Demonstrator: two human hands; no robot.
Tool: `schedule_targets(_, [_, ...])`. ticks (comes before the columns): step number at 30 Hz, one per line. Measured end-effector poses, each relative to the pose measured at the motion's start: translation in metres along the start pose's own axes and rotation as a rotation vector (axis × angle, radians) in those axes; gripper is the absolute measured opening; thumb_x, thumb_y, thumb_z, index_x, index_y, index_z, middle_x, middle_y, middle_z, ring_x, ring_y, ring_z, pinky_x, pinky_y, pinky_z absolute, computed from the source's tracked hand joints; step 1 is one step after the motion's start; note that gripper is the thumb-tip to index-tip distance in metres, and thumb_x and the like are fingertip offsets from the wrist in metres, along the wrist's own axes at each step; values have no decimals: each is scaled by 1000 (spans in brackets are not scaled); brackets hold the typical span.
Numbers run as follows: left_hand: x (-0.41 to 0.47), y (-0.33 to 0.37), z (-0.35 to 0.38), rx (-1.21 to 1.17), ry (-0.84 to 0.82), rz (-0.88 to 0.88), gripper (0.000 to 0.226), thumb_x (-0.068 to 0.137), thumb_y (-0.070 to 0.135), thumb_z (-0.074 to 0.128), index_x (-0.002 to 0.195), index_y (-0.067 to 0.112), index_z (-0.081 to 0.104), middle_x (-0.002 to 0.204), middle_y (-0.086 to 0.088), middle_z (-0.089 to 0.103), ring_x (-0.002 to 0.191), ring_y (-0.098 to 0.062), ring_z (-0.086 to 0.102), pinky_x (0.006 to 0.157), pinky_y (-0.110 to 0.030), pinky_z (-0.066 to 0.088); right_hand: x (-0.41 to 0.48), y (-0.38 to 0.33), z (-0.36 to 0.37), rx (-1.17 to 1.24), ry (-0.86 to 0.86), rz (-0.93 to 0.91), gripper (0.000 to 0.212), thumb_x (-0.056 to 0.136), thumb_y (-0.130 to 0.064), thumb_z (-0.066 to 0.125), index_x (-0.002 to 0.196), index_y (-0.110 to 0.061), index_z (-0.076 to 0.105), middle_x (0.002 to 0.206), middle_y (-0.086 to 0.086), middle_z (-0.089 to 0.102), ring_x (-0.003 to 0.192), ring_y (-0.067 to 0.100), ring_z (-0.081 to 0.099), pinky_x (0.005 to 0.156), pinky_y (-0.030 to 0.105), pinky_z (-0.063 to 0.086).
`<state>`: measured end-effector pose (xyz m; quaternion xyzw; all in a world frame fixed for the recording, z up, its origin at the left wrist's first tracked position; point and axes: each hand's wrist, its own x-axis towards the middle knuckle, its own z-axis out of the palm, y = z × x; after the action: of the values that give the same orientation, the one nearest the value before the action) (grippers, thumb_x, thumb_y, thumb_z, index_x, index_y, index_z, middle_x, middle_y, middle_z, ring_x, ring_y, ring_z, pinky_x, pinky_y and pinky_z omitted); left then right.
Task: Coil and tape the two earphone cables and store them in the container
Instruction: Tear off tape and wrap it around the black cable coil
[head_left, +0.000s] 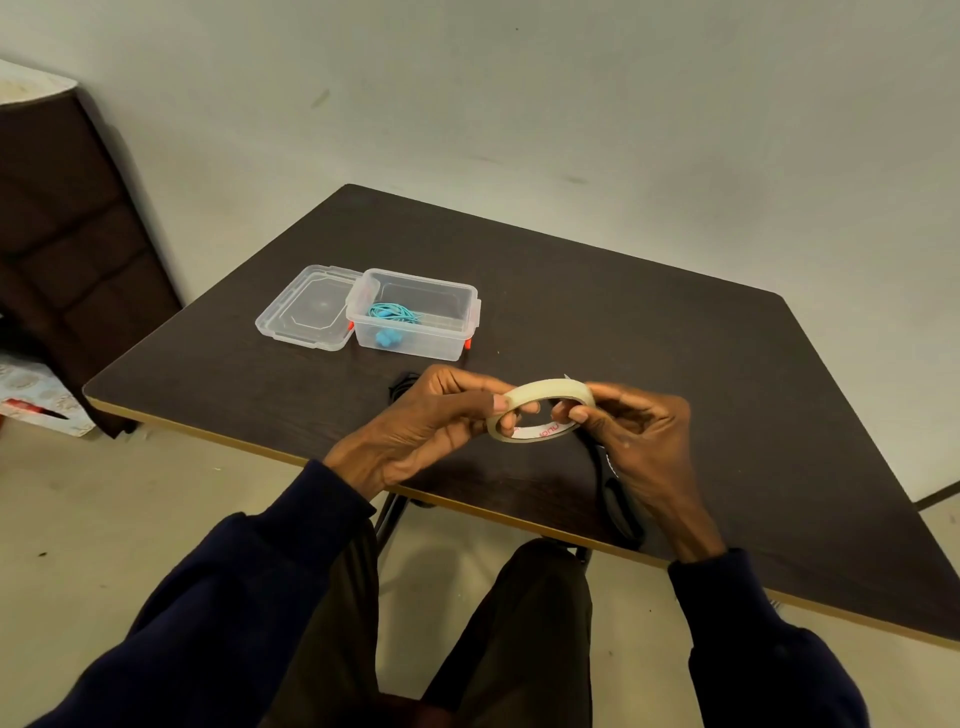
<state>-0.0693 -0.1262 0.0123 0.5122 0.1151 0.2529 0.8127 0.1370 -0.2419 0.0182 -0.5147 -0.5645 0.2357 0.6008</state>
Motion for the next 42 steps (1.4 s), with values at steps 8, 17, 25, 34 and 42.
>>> schedule_targets(8, [2, 6, -1, 173, 0, -22, 11, 84, 18, 72, 83, 10, 79, 82, -10, 74, 79, -22, 66, 78, -27, 58, 13, -13, -5, -232, -172, -105, 29, 85, -21, 75, 108, -3, 75, 95, 6, 77, 88, 21, 73, 81, 40, 61])
schedule_targets(17, [6, 7, 2, 329, 80, 0, 13, 84, 21, 73, 78, 13, 80, 75, -8, 75, 63, -13, 66, 67, -21, 57, 19, -17, -1, -485, -255, -308, 28, 85, -15, 79, 110, -4, 76, 92, 0, 75, 81, 9, 68, 71, 21, 53])
schedule_targets(25, [7, 4, 5, 395, 93, 50, 15, 78, 27, 68, 73, 20, 80, 75, -3, 76, 67, -11, 68, 69, -20, 56, 25, -23, 5, -611, -361, -384, 27, 79, -3, 82, 106, -8, 78, 90, -16, 65, 76, 2, 61, 69, 10, 47])
schedule_targets(34, [5, -4, -11, 161, 17, 55, 23, 82, 25, 66, 88, 5, 75, 84, -11, 71, 78, -18, 66, 75, -24, 57, 5, -14, 3, -166, -218, -70, 24, 83, -16, 75, 103, -3, 75, 93, 8, 77, 88, 23, 75, 79, 31, 61])
schedule_targets(42, [10, -6, -13, 377, 30, 87, 37, 78, 30, 70, 93, -3, 74, 85, -11, 73, 80, -17, 68, 75, -22, 55, 4, -13, 2, -296, -222, -90, 22, 84, -18, 76, 105, -10, 77, 95, -2, 77, 88, 14, 73, 78, 33, 60])
